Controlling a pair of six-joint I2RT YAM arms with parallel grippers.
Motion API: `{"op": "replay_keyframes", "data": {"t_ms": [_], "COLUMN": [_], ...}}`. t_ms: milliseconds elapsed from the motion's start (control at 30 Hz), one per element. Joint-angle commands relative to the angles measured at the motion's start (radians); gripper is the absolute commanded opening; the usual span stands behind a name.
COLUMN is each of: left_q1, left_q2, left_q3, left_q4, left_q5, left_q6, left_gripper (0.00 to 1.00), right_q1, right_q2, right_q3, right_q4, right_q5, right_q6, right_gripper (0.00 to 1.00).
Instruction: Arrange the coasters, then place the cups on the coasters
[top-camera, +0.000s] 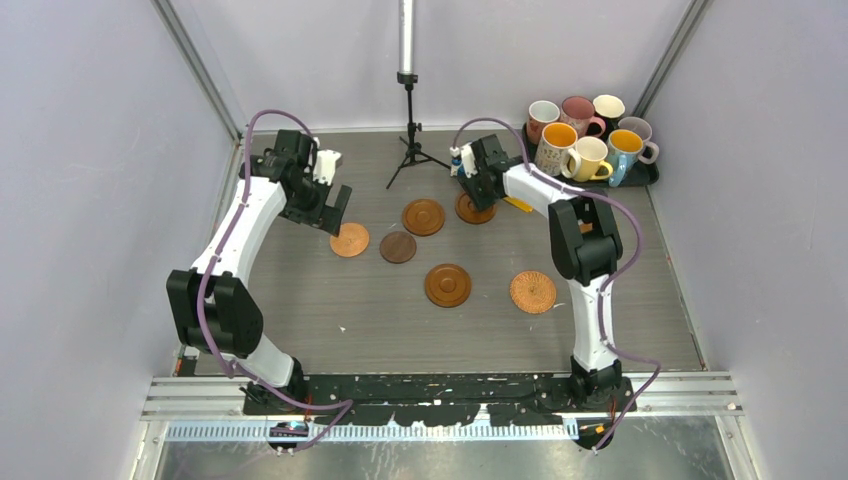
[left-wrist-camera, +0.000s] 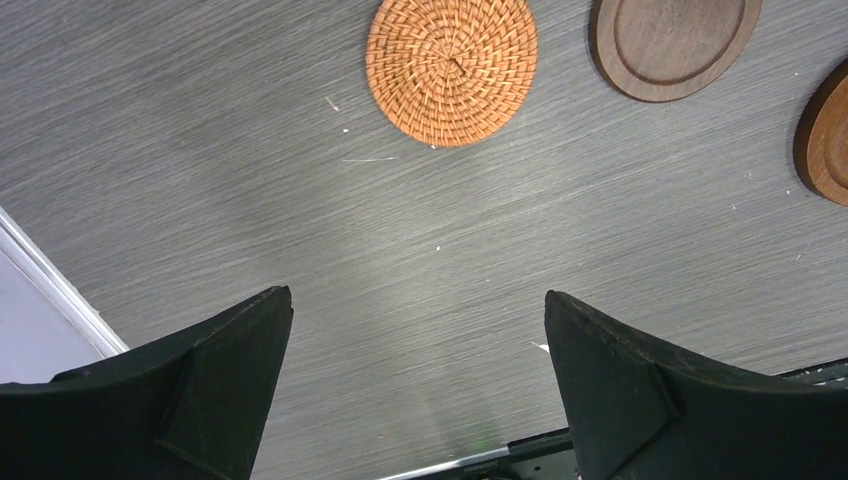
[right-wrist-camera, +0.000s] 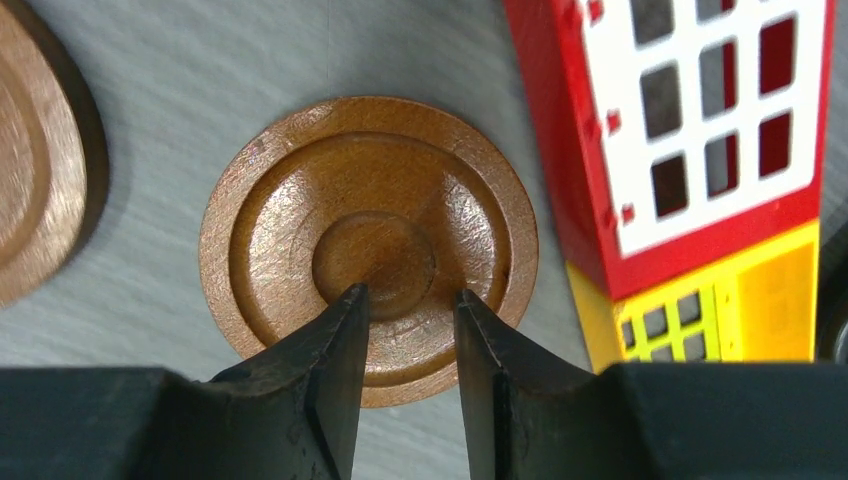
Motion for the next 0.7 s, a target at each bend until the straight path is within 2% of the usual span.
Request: {"op": "replay_keyframes", "data": {"t_ms": [0,200,400,667], "left_q1": [0.004,0.004,0.004,0.004], "left_q2": [-0.037,-0.044,-0.043,-0.034], "left_q3": [0.045,0.025,0.011,0.003], "left_q4": [0.003,0.016,0.026,0.039], "left_q5": [0.006,0.039,0.064,0.096], "left_q6": [0.024,0.035,0.037,0.037], "left_gripper": [1.0,1.0,1.0,1.0], "right_q1": [0.003,-0.012,-0.094,-0.237], "right_q2": [-0.095,-0.194,-0.288,-0.306], "right_q3": [-0.123,-0.261,-0.375,-0.394], "right_q4": [-0.06,-0.089,-0.112,-0.111], "right_q5": [0.032,0.053,0.062,0.082], "right_q6": [-0.032,-0.034,-0.03,-0.043], "right_gripper": [0.41,0.41,0.41,0.41]}}
